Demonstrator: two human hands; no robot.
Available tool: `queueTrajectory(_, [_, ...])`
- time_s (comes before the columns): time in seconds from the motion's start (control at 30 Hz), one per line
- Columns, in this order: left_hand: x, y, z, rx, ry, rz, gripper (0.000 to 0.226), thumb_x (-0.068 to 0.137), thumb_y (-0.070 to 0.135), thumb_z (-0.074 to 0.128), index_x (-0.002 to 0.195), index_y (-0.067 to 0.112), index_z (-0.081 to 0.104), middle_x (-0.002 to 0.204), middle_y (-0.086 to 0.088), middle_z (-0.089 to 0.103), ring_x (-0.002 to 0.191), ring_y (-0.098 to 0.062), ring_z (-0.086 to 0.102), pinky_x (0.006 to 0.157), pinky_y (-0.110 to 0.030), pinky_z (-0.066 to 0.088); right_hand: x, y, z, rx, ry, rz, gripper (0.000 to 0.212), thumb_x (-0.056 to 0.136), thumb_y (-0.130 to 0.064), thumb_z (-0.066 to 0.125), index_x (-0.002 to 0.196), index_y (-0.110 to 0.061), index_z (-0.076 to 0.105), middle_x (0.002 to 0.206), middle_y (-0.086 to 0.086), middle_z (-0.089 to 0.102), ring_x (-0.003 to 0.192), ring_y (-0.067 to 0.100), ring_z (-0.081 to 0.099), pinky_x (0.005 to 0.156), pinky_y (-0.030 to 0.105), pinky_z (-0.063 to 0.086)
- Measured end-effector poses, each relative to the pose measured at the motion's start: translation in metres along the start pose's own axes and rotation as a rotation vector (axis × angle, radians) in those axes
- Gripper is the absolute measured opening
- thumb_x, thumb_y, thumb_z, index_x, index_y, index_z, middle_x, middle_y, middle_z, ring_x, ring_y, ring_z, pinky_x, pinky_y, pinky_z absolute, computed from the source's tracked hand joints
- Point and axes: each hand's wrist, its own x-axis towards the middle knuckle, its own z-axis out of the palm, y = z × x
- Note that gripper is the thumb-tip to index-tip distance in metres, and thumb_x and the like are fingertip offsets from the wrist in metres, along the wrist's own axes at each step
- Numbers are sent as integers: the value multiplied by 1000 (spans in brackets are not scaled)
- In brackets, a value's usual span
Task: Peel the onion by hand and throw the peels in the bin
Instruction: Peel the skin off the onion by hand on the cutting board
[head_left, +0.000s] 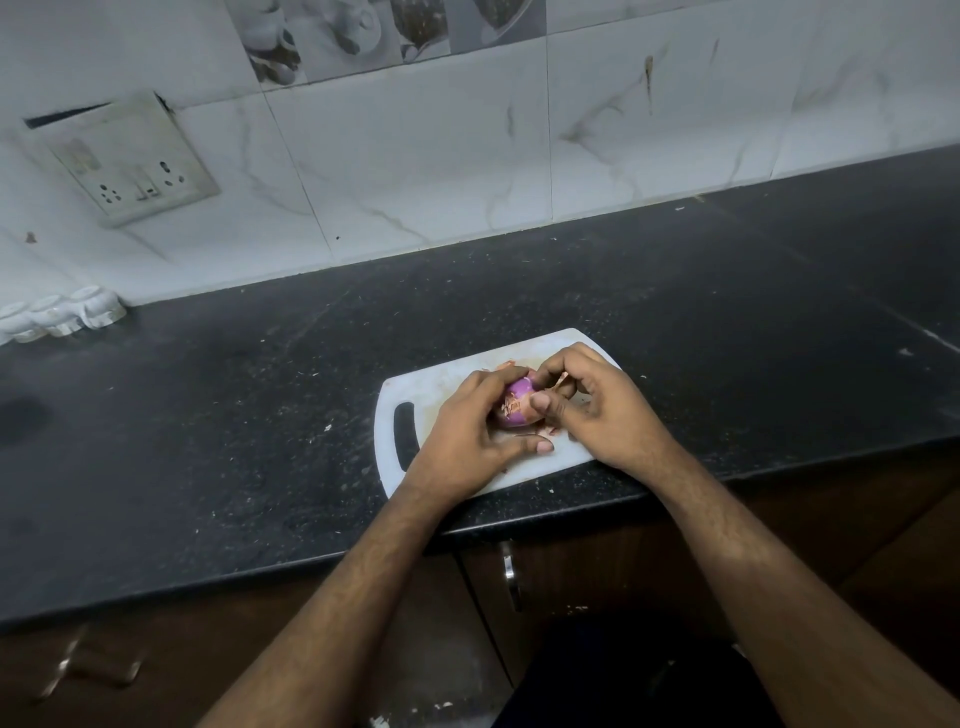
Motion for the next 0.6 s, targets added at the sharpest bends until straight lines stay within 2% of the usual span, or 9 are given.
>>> queueTrajectory(0.07, [0, -1, 1, 19, 17, 10, 76, 82, 30, 90, 149, 21, 56, 138, 2, 58, 132, -8, 53, 111, -23, 47, 0, 1, 0, -28, 5, 0, 10, 94, -13, 73, 95, -21, 67, 96, -7, 59, 76, 4, 59, 62, 11, 48])
queueTrajectory(0.13, [0, 0, 1, 29, 32, 19, 69, 86, 24, 87, 148, 21, 57, 136, 3, 59, 128, -6, 54, 110, -17, 44, 1, 1, 0, -55, 1, 6, 10, 95, -15, 71, 93, -24, 66, 94, -12, 58, 76, 1, 58, 62, 10, 46])
queueTrajectory(0.2, [0, 0, 1, 38, 40, 21, 67, 88, 25, 85, 148, 21, 56, 132, 5, 59, 118, 3, 55, 101, -7, 42, 1, 1, 0, -79, 7, -7, 13, 96, -16, 69, 93, -28, 65, 94, -13, 59, 81, 0, 59, 71, 9, 46])
queueTrajectory(0.27, [-1, 1, 1, 34, 52, 20, 67, 88, 27, 85, 148, 21, 56, 127, 7, 58, 112, 8, 55, 94, -5, 44, 1, -1, -1, -86, 13, -26, 17, 97, -16, 68, 92, -32, 64, 95, -13, 60, 89, 0, 60, 79, 9, 44])
queueTrajectory(0.4, [-1, 1, 1, 17, 75, 17, 69, 87, 29, 86, 148, 18, 56, 125, 4, 60, 110, -1, 57, 83, -3, 46, 0, -3, -2, -82, 25, -52, 25, 97, -14, 67, 90, -37, 61, 93, -16, 60, 90, -2, 59, 79, 9, 43])
queueTrajectory(0.53, [-1, 1, 1, 14, 89, 32, 70, 85, 32, 88, 147, 20, 57, 124, 6, 60, 109, 3, 56, 90, -3, 43, 0, -4, -2, -73, 42, -71, 28, 98, -12, 66, 89, -38, 60, 93, -14, 59, 91, 1, 59, 80, 8, 42])
queueTrajectory(0.6, [-1, 2, 1, 7, 88, 21, 71, 84, 32, 88, 147, 19, 57, 125, 5, 61, 110, 1, 57, 87, -2, 45, -1, -4, -2, -59, 49, -72, 28, 98, -11, 66, 89, -37, 61, 94, -13, 60, 91, 2, 59, 80, 9, 43])
